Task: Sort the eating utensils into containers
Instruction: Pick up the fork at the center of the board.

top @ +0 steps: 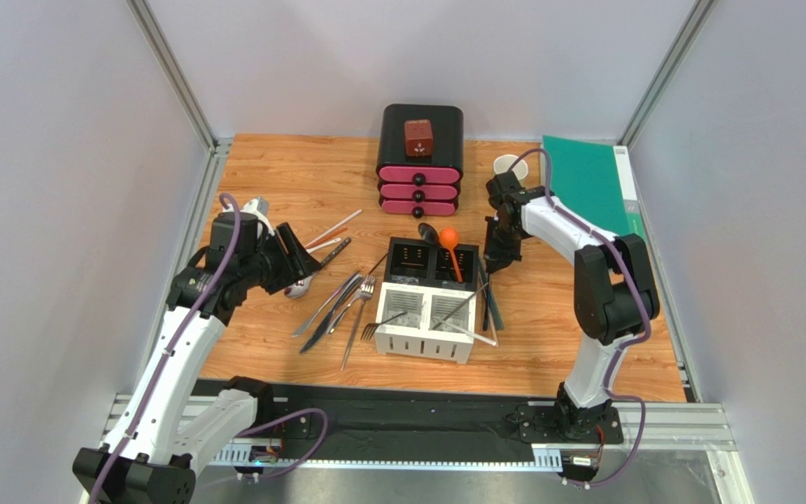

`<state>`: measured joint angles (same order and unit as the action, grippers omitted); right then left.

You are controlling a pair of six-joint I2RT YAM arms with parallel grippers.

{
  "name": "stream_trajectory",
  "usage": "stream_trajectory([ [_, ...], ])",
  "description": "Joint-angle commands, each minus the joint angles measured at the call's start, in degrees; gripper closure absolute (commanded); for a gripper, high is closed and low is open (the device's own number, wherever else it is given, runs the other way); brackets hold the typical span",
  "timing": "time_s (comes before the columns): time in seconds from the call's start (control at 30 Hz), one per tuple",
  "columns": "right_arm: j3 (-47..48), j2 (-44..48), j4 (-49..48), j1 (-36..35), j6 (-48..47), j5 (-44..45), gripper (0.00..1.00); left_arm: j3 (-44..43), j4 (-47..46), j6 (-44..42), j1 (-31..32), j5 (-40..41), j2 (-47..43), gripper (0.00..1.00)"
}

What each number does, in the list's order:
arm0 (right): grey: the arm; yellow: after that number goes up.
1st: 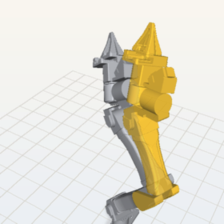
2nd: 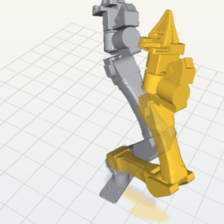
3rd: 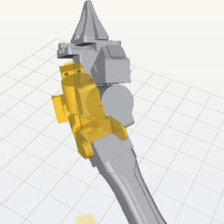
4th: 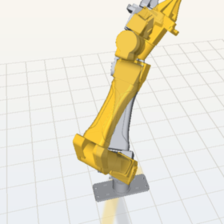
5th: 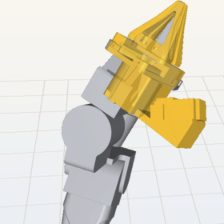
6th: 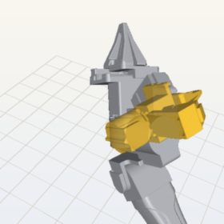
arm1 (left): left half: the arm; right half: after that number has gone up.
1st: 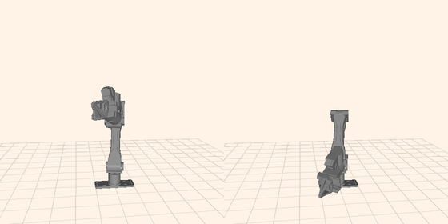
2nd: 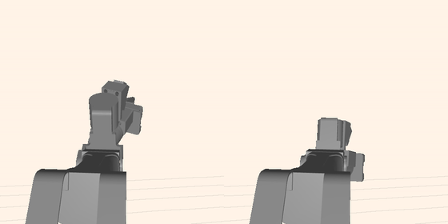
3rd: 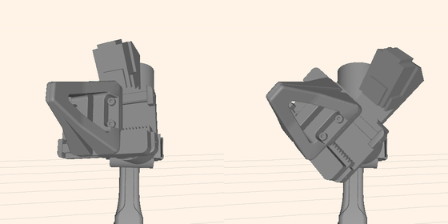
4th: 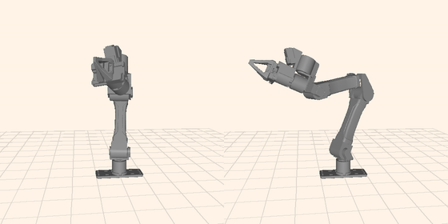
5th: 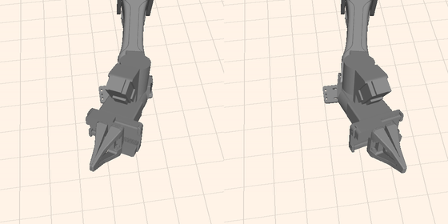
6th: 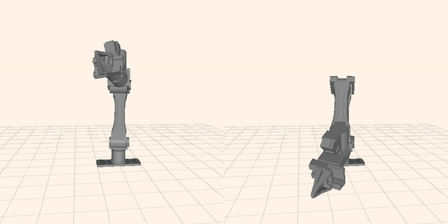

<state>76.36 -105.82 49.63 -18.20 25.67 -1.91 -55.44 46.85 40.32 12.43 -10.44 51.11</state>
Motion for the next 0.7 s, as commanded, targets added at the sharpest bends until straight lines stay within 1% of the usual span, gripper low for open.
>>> stream_trajectory([
  [0.0,1.69,6.06,1.96,-0.09,-0.62,0.06,1.0,-0.2,-1.76,-0.94,0.32,-0.37,-1.28,0.39],
  [0.13,2.13,9.31,4.51,-0.17,-1.32,1.82,1.0,1.03,-1.76,-0.68,0.32,-0.11,-2.94,0.39],
  [0.17,2.04,10.19,4.69,-0.09,-1.93,4.0,1.0,1.3,-1.68,-0.42,0.32,-0.02,-3.64,0.39],
  [0.3,1.6,17.55,5.83,-0.09,-3.69,5.86,1.0,2.35,-1.68,-0.06,0.32,-1.34,-4.53,0.39],
  [0.5,2.74,27.23,8.73,-0.43,-4.84,5.34,1.0,3.32,-1.5,-0.5,0.32,-1.78,-5.41,0.39],
  [0.67,4.5,32.07,11.9,-1.84,-4.4,5.17,1.0,2.79,-1.5,-1.64,0.32,-3.27,-4.71,0.39],
])
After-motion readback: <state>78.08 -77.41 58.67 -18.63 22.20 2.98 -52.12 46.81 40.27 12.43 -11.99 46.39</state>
